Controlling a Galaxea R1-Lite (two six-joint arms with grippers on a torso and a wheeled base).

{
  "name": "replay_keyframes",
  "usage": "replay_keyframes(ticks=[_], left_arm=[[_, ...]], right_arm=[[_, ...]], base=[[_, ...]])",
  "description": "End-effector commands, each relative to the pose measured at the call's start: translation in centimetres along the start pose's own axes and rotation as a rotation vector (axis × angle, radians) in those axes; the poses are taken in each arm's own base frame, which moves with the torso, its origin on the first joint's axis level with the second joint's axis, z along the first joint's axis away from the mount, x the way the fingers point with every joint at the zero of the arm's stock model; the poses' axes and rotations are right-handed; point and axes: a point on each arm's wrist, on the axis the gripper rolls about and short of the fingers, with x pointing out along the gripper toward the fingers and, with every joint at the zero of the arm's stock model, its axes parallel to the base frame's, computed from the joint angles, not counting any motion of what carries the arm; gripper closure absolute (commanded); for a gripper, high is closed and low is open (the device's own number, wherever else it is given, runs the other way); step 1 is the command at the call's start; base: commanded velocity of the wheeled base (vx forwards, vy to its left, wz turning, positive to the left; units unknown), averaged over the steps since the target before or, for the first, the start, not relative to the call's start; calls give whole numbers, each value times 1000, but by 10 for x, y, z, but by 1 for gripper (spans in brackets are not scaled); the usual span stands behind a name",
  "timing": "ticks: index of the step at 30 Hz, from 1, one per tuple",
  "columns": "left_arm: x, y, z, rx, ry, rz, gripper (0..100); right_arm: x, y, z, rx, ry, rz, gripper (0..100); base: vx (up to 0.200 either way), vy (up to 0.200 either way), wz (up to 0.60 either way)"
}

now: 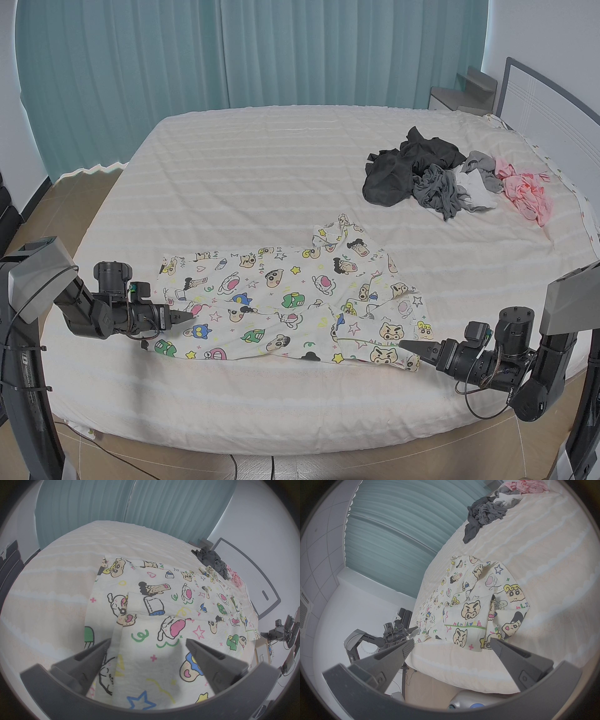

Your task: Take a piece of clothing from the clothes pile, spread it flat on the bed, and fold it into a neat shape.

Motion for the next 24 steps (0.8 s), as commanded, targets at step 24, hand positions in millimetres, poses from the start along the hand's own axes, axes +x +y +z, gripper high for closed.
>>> replay_keyframes(ticks=[24], left_arm=[[-29, -11, -11, -20, 18, 2, 100]], right_arm=[[3, -4, -3, -20, 4, -10, 0]], base=[[0, 0, 0]])
